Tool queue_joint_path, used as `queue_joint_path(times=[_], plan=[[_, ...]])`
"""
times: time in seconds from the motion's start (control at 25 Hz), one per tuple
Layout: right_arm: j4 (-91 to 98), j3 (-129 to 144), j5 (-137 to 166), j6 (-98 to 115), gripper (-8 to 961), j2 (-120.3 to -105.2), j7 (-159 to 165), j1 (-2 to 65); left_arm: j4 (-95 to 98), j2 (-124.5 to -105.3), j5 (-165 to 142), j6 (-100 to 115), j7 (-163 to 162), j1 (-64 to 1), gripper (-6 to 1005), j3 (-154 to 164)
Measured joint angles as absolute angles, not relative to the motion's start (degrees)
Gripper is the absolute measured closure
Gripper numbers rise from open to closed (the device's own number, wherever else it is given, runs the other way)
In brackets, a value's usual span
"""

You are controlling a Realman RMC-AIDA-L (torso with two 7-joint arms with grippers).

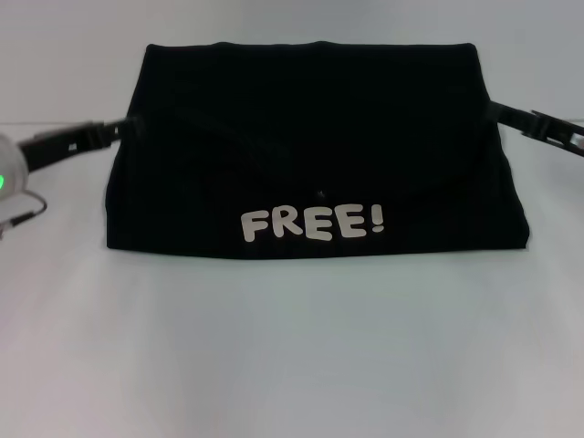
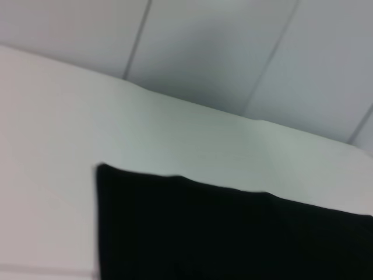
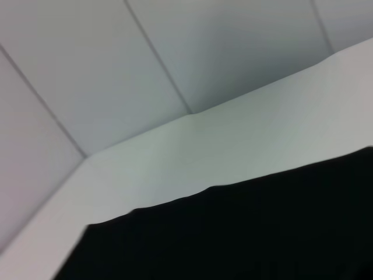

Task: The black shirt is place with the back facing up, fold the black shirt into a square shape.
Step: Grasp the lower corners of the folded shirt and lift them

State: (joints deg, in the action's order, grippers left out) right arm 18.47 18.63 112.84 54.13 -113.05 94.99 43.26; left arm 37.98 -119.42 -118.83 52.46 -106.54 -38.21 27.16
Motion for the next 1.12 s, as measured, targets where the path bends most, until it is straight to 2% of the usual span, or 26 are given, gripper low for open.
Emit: queue_joint_path(times=[0.2,0.52,1.12], plan=[[19.89,21.01,112.87,62.77,253,-110.91,98.7,39.53,40.7,-120.06,-120.4,57.1,-107.27,-34.15,48,26.98],[25.41,26.54,112.96,71.05,252,-109.31,107.64,35.96,41.15,-120.14,-129.09,58.32,-114.14,-33.38,49,26.88],[25.8,26.67,112.94,69.61,253,-109.88,108.53,36.23,39.89,-120.36,-135.32,58.07,-119.57,-34.77,52,30.14]])
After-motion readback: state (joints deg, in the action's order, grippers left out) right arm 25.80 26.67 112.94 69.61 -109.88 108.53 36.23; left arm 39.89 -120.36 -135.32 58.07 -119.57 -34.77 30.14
